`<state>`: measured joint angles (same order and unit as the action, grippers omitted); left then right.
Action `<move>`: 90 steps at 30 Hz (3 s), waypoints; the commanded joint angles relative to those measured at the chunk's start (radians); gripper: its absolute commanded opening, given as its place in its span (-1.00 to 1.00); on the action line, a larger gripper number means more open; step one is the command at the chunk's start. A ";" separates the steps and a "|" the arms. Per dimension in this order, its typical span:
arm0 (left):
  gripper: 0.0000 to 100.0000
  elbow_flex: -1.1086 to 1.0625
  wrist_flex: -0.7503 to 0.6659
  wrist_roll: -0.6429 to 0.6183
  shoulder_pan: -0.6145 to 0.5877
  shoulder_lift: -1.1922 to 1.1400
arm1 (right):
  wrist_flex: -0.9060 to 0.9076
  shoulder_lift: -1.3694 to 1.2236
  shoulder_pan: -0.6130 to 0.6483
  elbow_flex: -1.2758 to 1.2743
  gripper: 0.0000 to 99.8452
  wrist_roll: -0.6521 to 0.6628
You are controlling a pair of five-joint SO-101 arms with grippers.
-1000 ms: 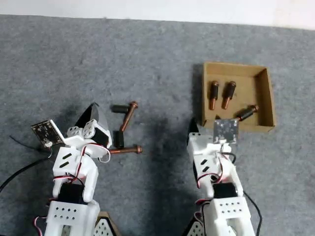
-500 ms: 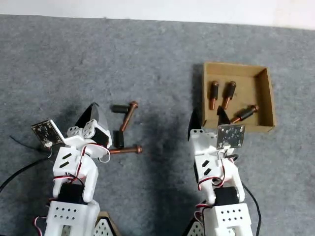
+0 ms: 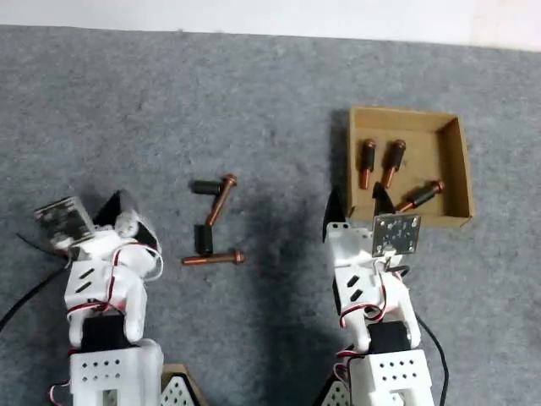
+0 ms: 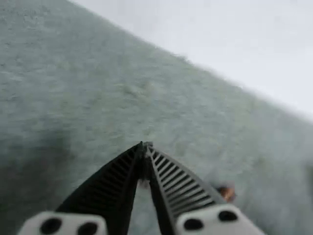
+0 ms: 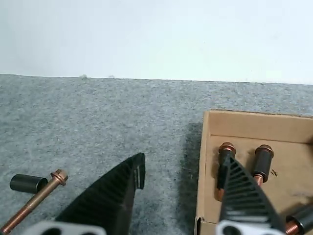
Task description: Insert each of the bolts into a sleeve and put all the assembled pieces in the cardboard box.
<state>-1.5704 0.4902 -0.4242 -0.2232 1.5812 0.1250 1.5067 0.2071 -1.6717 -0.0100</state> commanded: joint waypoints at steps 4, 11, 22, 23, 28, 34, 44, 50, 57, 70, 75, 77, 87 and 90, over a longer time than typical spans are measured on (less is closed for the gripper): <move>-0.88 0.094 0.293 0.235 0.025 0.015 | 0.008 0.012 0.004 -0.114 -0.56 -0.005; -0.99 0.021 0.150 0.321 -0.028 0.015 | 0.008 0.012 0.004 -0.114 -0.56 -0.008; -0.99 -0.002 0.137 0.414 -0.099 0.013 | 0.012 0.010 0.005 -0.113 -0.62 -0.005; -0.99 -0.012 0.117 0.419 -0.099 0.013 | 0.036 0.010 0.008 -0.110 -0.64 -0.005; -0.99 -0.031 0.081 0.423 -0.094 0.013 | 0.251 -0.015 0.082 0.114 -0.66 -0.011; -0.99 -0.033 0.081 0.423 -0.093 0.013 | 0.214 -0.271 0.309 0.326 -0.66 -0.011; -0.99 -0.033 0.081 0.423 -0.093 0.013 | 0.053 -1.027 0.378 0.765 -0.66 -0.138; -0.99 -0.033 0.080 0.423 -0.093 0.013 | 0.054 -1.380 0.401 1.030 -0.66 -0.269; -0.99 -0.028 0.080 0.423 -0.091 0.013 | 0.056 -1.627 0.418 1.181 -0.66 -0.272; -0.99 -0.030 0.080 0.423 -0.091 0.013 | 0.051 -1.735 0.481 1.234 -0.66 -0.267; -0.99 -0.030 0.080 0.423 -0.091 0.013 | 0.058 -1.804 0.481 1.302 -0.66 -0.269; -0.99 -0.030 0.080 0.423 -0.091 0.013 | 0.058 -1.839 0.478 1.326 -0.66 -0.269; -0.99 -0.031 0.080 0.423 -0.091 0.013 | 0.180 -1.885 0.476 1.408 -0.66 -0.270; -0.99 -0.031 0.080 0.423 -0.091 0.013 | 0.246 -1.885 0.476 1.411 -0.66 -0.272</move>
<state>-1.6072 0.5915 -0.0054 -0.3122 1.5812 0.2892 -0.3805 0.6782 -0.3000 -0.2723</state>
